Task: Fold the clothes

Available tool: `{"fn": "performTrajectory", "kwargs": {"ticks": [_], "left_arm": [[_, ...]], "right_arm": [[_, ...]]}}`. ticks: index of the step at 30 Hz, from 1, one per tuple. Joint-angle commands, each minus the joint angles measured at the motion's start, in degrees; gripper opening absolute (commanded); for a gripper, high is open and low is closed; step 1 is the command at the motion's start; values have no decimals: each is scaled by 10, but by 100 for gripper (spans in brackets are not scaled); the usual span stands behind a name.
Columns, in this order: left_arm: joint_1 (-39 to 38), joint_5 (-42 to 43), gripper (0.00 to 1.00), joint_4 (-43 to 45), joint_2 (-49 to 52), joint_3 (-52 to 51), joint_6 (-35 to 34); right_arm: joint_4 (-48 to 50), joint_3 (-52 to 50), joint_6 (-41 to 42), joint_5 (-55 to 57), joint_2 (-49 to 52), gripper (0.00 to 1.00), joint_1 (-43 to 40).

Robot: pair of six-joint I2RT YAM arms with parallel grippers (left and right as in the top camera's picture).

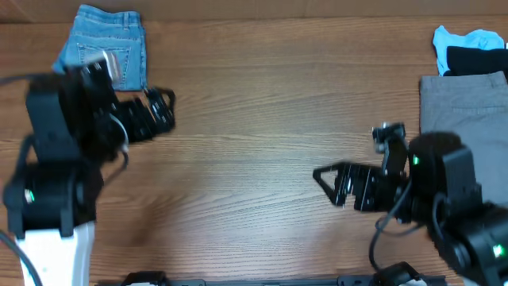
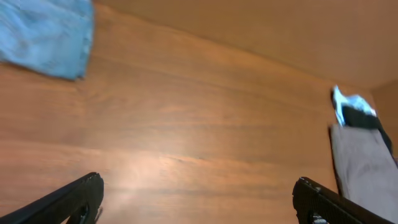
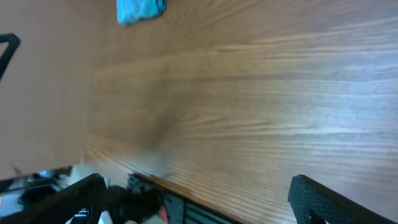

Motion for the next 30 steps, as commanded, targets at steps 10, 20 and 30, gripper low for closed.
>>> {"fn": "performTrajectory", "kwargs": {"ticks": [10, 20, 30], "left_arm": [[-31, 8, 100, 179, -233, -398, -103], [-31, -25, 100, 200, -183, -444, -129], [-31, -39, 100, 200, -96, -444, -129]], "right_arm": [[45, -146, 21, 283, -196, 100, 40], [89, -163, 21, 332, -193, 100, 40], [84, -163, 21, 331, -194, 100, 40]]}}
